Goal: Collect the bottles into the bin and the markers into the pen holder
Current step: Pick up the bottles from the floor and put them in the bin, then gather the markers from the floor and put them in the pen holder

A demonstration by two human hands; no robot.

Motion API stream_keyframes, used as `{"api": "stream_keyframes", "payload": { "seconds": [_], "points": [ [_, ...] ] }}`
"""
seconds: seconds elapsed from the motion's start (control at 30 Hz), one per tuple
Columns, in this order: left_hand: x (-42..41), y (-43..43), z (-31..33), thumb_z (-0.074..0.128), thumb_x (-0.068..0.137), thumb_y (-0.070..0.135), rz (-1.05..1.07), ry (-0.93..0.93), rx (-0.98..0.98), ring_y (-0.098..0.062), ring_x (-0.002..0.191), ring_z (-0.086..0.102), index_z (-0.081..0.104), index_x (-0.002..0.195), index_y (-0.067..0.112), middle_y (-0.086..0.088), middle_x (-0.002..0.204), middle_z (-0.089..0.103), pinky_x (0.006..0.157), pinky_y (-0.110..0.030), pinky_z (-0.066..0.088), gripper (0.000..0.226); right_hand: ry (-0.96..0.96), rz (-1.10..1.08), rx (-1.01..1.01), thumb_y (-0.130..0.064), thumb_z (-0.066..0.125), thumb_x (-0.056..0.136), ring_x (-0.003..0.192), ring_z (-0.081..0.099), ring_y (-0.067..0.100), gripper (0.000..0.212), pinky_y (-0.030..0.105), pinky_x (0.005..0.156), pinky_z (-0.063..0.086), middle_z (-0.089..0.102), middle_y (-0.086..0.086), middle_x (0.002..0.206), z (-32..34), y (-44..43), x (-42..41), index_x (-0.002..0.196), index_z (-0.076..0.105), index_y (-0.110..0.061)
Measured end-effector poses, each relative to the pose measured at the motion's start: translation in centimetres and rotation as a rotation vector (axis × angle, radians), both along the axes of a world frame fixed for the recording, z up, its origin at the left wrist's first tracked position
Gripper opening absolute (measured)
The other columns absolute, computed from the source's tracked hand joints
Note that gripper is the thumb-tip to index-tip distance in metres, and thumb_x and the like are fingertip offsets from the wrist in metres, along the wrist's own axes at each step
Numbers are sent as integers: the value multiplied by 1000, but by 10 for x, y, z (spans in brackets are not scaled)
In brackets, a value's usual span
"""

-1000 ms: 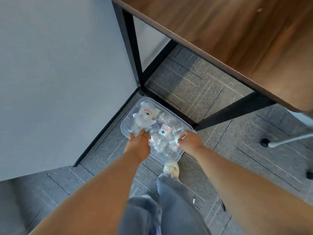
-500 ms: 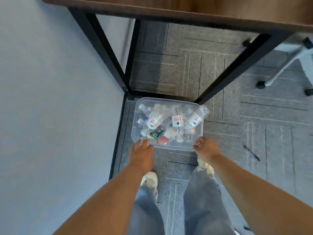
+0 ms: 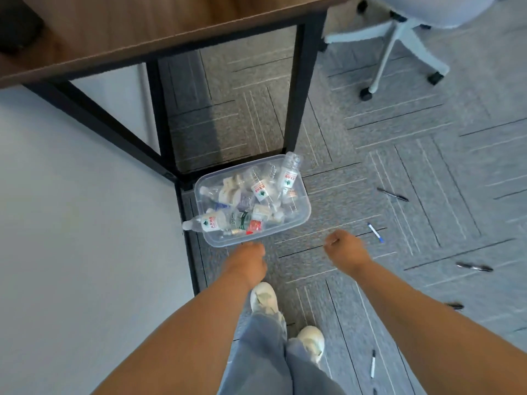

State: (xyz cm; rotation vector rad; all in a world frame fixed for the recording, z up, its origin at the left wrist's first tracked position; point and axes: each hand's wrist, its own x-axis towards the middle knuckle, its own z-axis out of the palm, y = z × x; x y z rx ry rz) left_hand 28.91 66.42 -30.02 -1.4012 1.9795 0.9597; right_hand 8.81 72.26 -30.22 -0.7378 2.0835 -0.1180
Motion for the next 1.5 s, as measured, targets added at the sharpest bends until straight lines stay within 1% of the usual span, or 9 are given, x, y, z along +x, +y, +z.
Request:
{"api": "stream_keyframes", "payload": {
  "seconds": [0.2,0.27,0.37,0.5,0.67,0.8,0.93,1.23,1.5],
  "points": [
    [-31,45,16,42,96,19,-91,17,-27,-26,110,55,55,118,10,-9,121,56,93,-36,46,27,8,-71,4,-16,51,91,100,60,32,19,32,84,47,66,18,109,12,66,-23,104,61,-6],
    [-36,60,19,42,95,19,-107,34,-33,-26,107,56,56,115,10,-9,119,56,90,-34,47,26,-10,-61,8,-16,49,91,92,59,30,15,32,80,48,66,17,106,18,84,-25,100,59,-9],
    [-41,73,28,42,95,18,-92,51,-49,-26,106,56,56,115,11,-8,119,55,90,-35,46,26,-16,-66,-2,-18,50,92,94,61,31,13,32,78,48,66,14,103,27,98,-25,99,58,-12],
    [-49,82,42,43,93,14,-84,42,-97,-29,94,62,61,102,8,-12,104,63,82,-37,50,20,-22,-98,-43,-18,47,92,80,55,26,5,27,68,43,60,11,88,36,113,-22,89,50,-15],
    [-66,96,47,45,92,15,-144,69,-133,-23,79,56,56,85,17,-5,90,59,75,-36,50,14,-52,-175,-83,-18,48,94,86,56,27,23,28,74,43,63,13,96,38,139,-25,110,58,-6],
    [-69,108,43,43,94,16,-231,76,-95,-24,92,59,58,95,14,-5,105,60,79,-35,48,15,-65,-281,-80,-15,50,91,83,57,28,19,28,71,43,59,11,90,31,160,-26,105,59,-5],
    [-63,105,41,43,95,19,-263,74,-92,-24,96,59,57,100,13,-5,110,59,79,-34,46,16,-35,-291,-57,-17,49,92,82,52,25,20,27,71,39,64,16,101,28,168,-20,105,59,-6],
    [-49,84,41,45,94,20,-279,50,-128,-25,90,62,58,100,14,-5,104,63,80,-37,53,16,-83,-282,-83,-19,45,92,79,56,25,21,28,67,43,63,10,98,36,147,1,108,57,-11],
    [-109,98,52,44,94,20,-463,126,-131,-20,80,56,59,100,15,-4,98,65,71,-33,47,17,-64,-592,-103,-19,47,92,79,56,25,22,28,68,44,63,10,97,50,187,-19,108,58,-12]
  ]
}}
